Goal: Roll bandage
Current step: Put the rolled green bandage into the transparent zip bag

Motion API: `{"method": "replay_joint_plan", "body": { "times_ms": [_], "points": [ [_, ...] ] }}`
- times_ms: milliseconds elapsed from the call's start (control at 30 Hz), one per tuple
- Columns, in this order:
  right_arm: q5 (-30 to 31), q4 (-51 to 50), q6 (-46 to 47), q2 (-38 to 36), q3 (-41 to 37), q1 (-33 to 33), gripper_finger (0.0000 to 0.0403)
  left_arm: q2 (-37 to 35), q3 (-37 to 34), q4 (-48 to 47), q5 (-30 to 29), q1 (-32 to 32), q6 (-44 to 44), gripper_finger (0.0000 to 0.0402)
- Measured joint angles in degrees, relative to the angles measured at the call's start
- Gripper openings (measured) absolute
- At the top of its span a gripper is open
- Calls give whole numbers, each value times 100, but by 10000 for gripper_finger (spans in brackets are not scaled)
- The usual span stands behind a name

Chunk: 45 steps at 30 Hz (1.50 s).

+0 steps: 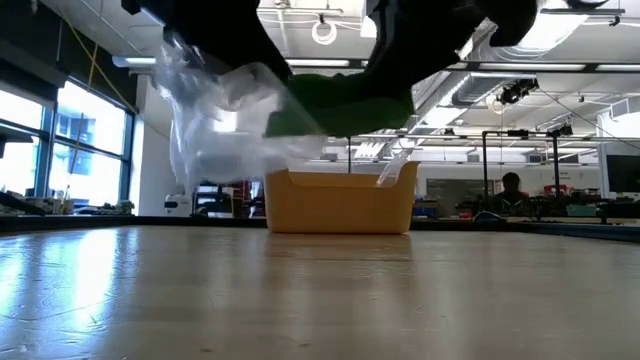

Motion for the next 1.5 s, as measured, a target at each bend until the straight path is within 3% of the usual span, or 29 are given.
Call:
{"method": "replay_joint_plan", "body": {
  "times_ms": [233, 500, 700, 800, 933, 1167, 1367, 1500],
  "points": [
    [-135, 667, -182, 2, 85, -142, 24, 50, 0, 83, -304, 17, 17, 0],
    [-126, -267, 1695, 0, 89, -502, 23, 96, 8, 127, -586, -67, 111, 0],
    [-392, 342, 1827, 0, 87, -642, 22, 259, 7, 669, -784, -100, 381, 0],
    [-907, 684, 1787, 0, 85, -786, 27, 379, 7, 957, -789, -128, 515, 0],
    [-1408, 755, 1803, 0, 85, -921, 67, 415, 6, 930, -793, -123, 513, 0],
    [-2368, 594, 1841, -150, 85, -1111, 175, 417, 4, 733, -840, -151, 509, 0],
    [-2171, 574, 1402, -791, 90, -975, 193, 417, 0, 74, -857, -149, 192, 0],
    [-2125, 553, 750, -1112, 91, -689, 194, 416, -2, 192, -839, -212, 171, 0]
  ]
}}
